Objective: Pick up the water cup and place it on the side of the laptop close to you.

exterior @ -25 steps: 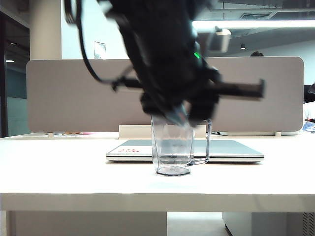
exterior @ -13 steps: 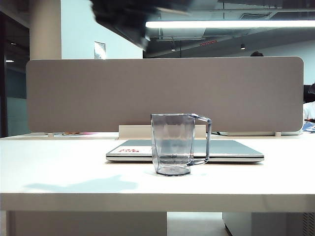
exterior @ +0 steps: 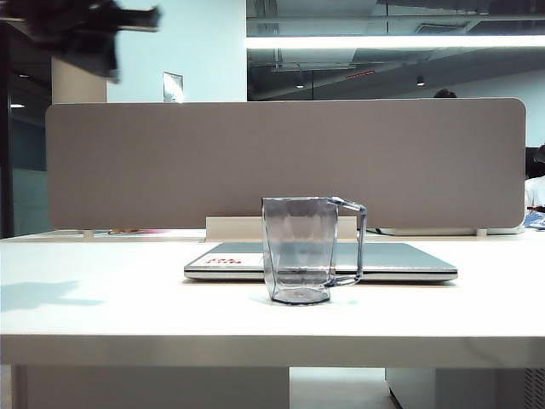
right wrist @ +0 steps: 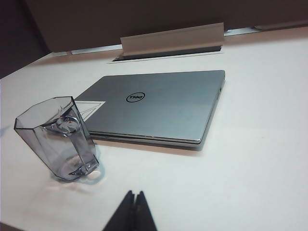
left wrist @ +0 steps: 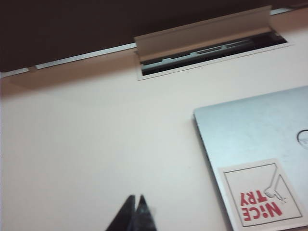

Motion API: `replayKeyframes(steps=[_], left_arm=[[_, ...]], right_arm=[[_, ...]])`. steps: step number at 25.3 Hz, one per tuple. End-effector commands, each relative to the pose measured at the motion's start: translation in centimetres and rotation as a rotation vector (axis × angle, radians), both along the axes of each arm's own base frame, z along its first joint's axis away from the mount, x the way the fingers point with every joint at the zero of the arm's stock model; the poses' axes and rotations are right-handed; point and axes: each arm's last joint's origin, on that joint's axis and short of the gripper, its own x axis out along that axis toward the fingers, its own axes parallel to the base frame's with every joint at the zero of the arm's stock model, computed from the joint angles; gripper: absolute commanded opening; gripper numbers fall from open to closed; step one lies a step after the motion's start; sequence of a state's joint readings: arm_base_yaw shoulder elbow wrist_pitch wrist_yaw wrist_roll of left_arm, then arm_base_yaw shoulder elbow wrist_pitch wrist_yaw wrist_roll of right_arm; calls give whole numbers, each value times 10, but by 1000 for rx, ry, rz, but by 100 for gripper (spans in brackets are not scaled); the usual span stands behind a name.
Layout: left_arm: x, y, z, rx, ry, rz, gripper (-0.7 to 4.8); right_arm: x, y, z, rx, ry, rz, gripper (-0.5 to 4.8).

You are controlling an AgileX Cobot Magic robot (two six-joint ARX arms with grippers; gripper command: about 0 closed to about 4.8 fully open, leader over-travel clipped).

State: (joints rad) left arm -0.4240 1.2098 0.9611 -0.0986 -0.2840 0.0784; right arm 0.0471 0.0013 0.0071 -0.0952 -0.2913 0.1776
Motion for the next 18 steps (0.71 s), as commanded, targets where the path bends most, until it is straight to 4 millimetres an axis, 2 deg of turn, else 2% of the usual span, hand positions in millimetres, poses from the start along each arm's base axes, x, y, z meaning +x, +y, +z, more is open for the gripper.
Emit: replayKeyframes(steps=[1,4,8,11,17,18], left_arm=[[10,28,2,-21,-10,-3,-5],[16,57,-4,-36,7,61,-5],[12,73,-14,-63,18,114,-6],[-8,96,-25,-95,-67,179,-5],[-43,106,-37,-92,-109,220,-5],[-57,107,-40,-95,-125,222,-5]], right_arm=[[0,0,1,6,-13,-1,-1],[0,0,1,6,-13,-1,-1],[0,0,1,6,-13,-1,-1],[0,0,1,5,-13,-5,-1],[0,0,1,6,-13,0,-1],[0,0,1,6,-13,-1,-1]])
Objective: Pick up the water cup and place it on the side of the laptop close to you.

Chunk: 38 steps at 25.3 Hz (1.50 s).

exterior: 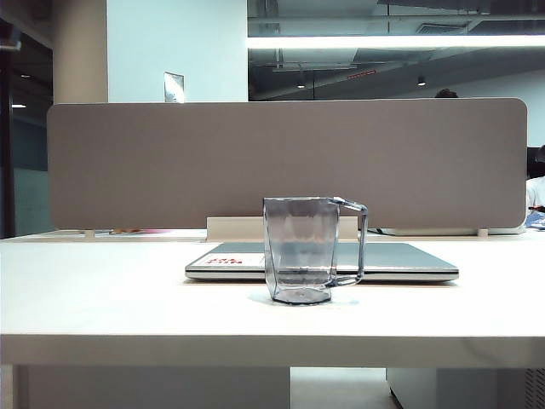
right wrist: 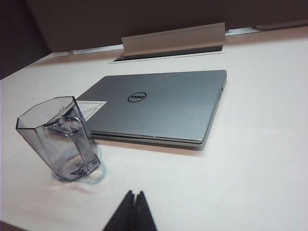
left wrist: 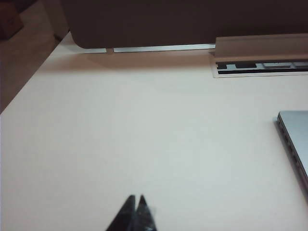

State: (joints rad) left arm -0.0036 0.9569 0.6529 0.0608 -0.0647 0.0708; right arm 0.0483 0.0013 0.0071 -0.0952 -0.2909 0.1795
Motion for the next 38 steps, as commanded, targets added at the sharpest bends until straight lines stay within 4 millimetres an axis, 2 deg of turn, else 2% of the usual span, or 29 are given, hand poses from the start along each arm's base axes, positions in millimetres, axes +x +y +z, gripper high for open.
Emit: replayKeyframes(steps=[1,3,6,9,15,22,31,38], left_arm=[[-29,3,-7,0,-45,12,-5],[-52,2,-15,0,-82,12,-5],[-73,2,-24,-1,-147,3,-5],[-97,0,-43,-9,-227,-58,-5],[-113,0,-77,-100,-300,-76,-5],[-121,6,-89,-99,-371,-43,-5],[-119,-1,-94,-112,-351,-118,-5],[-116,-2,-108,-115,-313,-123,-5]], right_arm=[[0,0,1,4,-13,-1,-1],[0,0,1,4,-13,-1,-1],[0,0,1,4,-13,-1,-1],[0,0,1,4,-13,-1,-1],[0,0,1,4,-13,-1,-1],[0,0,1,4,-13,-1,-1],[0,0,1,4,-13,-1,-1],[0,0,1,4,-13,-1,-1]])
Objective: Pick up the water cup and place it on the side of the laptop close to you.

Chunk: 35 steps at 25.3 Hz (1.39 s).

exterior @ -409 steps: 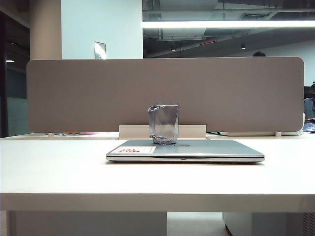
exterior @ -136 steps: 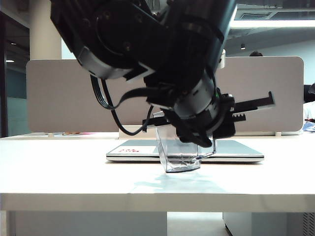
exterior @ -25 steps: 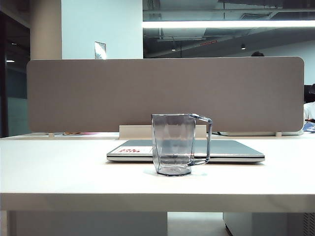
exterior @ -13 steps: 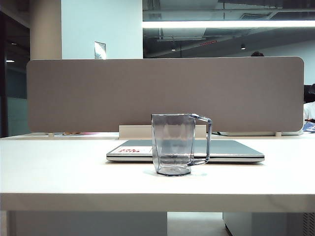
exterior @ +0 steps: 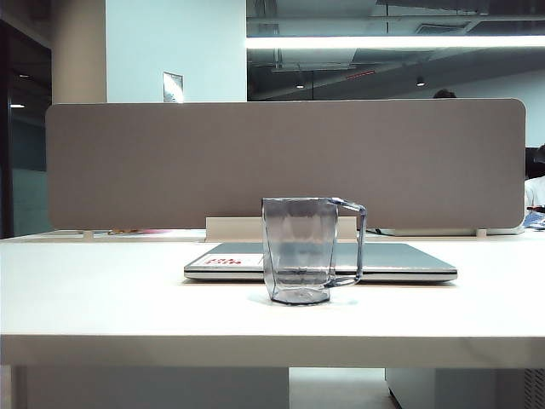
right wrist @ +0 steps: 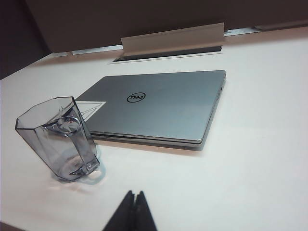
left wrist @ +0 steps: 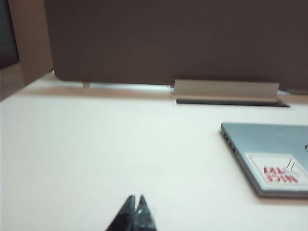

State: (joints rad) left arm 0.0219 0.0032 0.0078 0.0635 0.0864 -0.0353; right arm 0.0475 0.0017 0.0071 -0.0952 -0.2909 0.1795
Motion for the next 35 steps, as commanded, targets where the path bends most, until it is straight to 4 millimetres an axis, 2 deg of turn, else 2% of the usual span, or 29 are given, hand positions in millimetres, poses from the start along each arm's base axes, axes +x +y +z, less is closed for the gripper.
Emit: replayKeyframes(steps=[1,8,15,27,32,35], left_arm=[[0,-1,1,2,-6,-6,-5],[0,0,0,19,0,20,-5],[0,3,0,11,-1,126,-5],[0,3,-5,13,50,130,-5],[0,3,-5,13,50,130,-5],[0,3,-5,13,50,130,-5]], right_arm=[[0,0,1,4,-14,-1,-1],[0,0,1,4,-13,-1,-1],[0,0,1,4,-14,-1,-1],[0,0,1,-1,-17,-3,-1],[1,-5,1,-145,-55,-151,-1],[2,-9,2,-198,-68,-296,-1]])
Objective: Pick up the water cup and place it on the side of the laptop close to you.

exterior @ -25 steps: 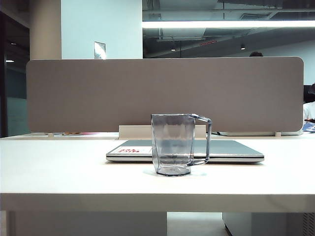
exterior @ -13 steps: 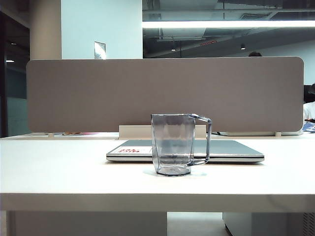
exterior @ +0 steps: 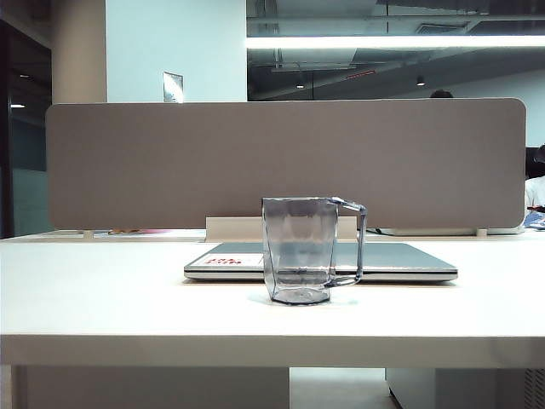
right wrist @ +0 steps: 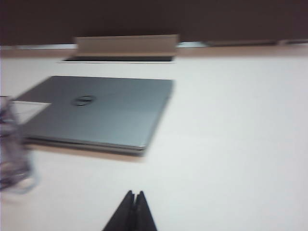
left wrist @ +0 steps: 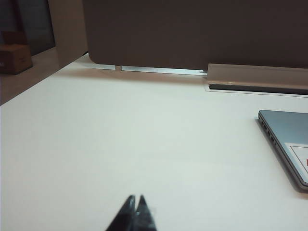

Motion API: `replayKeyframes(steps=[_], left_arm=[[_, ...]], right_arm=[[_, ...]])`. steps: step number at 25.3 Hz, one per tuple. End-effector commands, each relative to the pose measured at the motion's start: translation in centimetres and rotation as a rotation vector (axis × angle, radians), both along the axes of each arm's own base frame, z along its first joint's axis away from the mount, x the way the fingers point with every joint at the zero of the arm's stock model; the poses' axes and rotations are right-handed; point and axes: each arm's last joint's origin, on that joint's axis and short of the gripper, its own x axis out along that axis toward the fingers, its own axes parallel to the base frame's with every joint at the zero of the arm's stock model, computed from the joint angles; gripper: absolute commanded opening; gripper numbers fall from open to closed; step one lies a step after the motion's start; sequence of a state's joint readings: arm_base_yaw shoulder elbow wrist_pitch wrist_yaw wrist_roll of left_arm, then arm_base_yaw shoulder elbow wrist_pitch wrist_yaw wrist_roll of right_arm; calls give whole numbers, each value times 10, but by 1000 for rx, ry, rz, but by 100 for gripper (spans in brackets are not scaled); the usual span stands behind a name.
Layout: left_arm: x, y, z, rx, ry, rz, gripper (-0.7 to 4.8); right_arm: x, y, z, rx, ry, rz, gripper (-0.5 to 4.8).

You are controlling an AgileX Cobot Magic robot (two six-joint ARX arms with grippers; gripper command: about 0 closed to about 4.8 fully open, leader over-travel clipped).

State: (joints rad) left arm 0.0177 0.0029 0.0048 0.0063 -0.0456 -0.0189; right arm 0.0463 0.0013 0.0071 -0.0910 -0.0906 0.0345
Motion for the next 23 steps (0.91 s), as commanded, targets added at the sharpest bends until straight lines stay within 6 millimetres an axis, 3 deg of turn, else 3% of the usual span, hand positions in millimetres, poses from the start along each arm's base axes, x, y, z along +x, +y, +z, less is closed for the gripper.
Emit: replayKeyframes(steps=[1,23], left_arm=[[0,0,2,4,-10,1,-5],[0,0,2,4,-10,1,-5]], right_arm=[[1,-3,3,-41,-41,-116,-1],[1,-3,5,-39,-59,-111,-1]])
